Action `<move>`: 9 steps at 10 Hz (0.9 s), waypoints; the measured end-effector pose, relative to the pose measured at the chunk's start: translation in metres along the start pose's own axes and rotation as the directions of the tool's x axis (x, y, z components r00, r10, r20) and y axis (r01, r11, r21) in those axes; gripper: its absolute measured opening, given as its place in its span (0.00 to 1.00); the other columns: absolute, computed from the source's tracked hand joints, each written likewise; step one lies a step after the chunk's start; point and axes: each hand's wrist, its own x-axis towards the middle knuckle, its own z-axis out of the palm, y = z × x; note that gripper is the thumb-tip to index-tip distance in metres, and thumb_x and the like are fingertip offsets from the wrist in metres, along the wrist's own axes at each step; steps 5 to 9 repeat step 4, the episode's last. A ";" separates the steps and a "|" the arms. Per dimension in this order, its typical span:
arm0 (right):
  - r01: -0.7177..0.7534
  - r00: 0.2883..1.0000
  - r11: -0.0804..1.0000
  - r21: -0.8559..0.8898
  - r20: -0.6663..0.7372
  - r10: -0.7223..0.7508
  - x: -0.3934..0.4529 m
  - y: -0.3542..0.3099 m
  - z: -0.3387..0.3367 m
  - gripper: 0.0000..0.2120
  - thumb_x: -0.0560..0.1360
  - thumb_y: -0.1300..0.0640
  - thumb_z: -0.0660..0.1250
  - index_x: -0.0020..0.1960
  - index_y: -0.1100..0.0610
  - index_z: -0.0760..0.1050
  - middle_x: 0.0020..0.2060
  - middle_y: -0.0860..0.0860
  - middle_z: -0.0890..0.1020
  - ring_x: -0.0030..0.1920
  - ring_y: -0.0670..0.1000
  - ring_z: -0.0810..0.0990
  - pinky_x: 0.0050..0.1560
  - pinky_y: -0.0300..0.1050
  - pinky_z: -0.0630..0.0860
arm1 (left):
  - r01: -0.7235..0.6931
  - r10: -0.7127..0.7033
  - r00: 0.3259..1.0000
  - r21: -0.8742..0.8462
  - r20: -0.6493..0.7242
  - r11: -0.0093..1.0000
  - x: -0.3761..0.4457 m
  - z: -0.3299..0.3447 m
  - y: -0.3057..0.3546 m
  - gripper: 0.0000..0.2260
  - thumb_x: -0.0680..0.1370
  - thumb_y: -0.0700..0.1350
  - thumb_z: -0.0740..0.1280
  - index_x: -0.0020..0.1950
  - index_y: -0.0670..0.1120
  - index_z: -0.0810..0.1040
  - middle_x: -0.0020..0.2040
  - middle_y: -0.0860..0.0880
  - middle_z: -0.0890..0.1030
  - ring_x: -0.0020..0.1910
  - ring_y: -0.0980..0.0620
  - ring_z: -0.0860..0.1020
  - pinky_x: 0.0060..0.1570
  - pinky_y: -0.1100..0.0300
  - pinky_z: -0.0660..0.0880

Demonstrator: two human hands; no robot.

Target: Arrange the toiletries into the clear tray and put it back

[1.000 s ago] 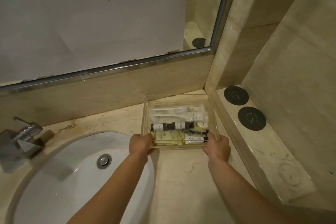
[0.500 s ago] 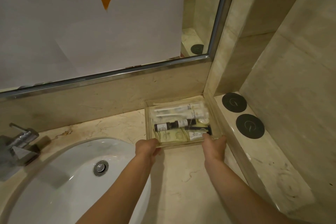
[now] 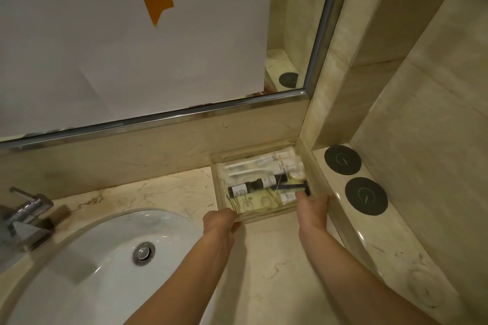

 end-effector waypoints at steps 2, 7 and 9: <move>-0.004 1.000 1.000 -0.006 -0.010 0.004 0.004 -0.004 -0.004 0.23 0.76 0.59 0.65 0.67 0.61 0.61 0.49 0.55 0.73 0.48 0.57 0.73 0.52 0.51 0.71 | 0.009 -0.009 1.000 -0.013 0.016 1.000 -0.003 -0.003 0.009 0.07 0.70 0.23 0.64 0.42 0.34 0.74 0.39 0.39 0.77 0.41 0.37 0.79 0.30 0.54 0.80; 0.039 0.998 0.996 -0.083 0.062 -0.034 -0.009 -0.005 -0.011 0.33 0.77 0.59 0.65 0.76 0.59 0.52 0.64 0.60 0.72 0.59 0.61 0.74 0.62 0.57 0.71 | -0.066 0.045 0.986 0.131 0.158 0.989 -0.010 -0.017 0.009 0.02 0.73 0.29 0.66 0.44 0.34 0.75 0.48 0.36 0.80 0.48 0.36 0.81 0.48 0.50 0.82; 0.039 0.998 0.996 -0.083 0.062 -0.034 -0.009 -0.005 -0.011 0.33 0.77 0.59 0.65 0.76 0.59 0.52 0.64 0.60 0.72 0.59 0.61 0.74 0.62 0.57 0.71 | -0.066 0.045 0.986 0.131 0.158 0.989 -0.010 -0.017 0.009 0.02 0.73 0.29 0.66 0.44 0.34 0.75 0.48 0.36 0.80 0.48 0.36 0.81 0.48 0.50 0.82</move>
